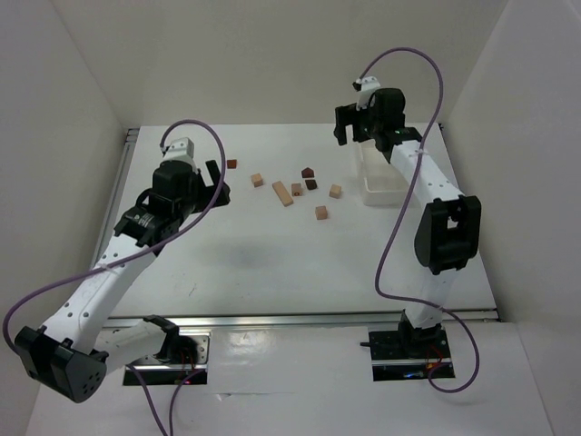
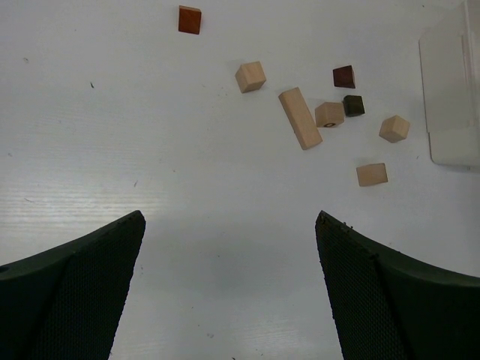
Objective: Build the wood block tower
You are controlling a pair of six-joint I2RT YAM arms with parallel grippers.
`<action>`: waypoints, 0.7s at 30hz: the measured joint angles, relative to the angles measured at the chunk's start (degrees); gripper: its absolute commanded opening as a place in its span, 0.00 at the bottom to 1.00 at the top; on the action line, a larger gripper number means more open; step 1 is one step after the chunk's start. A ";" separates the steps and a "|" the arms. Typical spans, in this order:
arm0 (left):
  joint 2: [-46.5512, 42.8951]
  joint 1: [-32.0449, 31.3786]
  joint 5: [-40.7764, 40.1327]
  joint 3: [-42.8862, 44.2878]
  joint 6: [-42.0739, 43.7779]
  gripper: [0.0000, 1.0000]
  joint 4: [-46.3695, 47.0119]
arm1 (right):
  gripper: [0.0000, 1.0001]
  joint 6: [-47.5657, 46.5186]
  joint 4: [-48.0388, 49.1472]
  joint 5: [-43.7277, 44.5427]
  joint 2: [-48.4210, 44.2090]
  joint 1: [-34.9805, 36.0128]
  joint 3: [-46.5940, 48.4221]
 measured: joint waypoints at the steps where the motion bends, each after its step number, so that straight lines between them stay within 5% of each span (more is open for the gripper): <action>1: -0.24 0.00 0.04 -0.31 -0.13 1.00 -0.02 | 1.00 0.57 1.31 -3.10 -0.92 0.24 -1.77; 10: -2.91 0.00 0.15 -1.44 -0.96 1.00 -0.94 | 1.00 5.09 3.13 -15.37 -0.81 -1.53 -4.17; 21: -4.35 0.00 0.35 -4.52 -1.27 1.00 -0.76 | 0.96 -2.56 4.70 -14.38 2.97 19.56 -5.81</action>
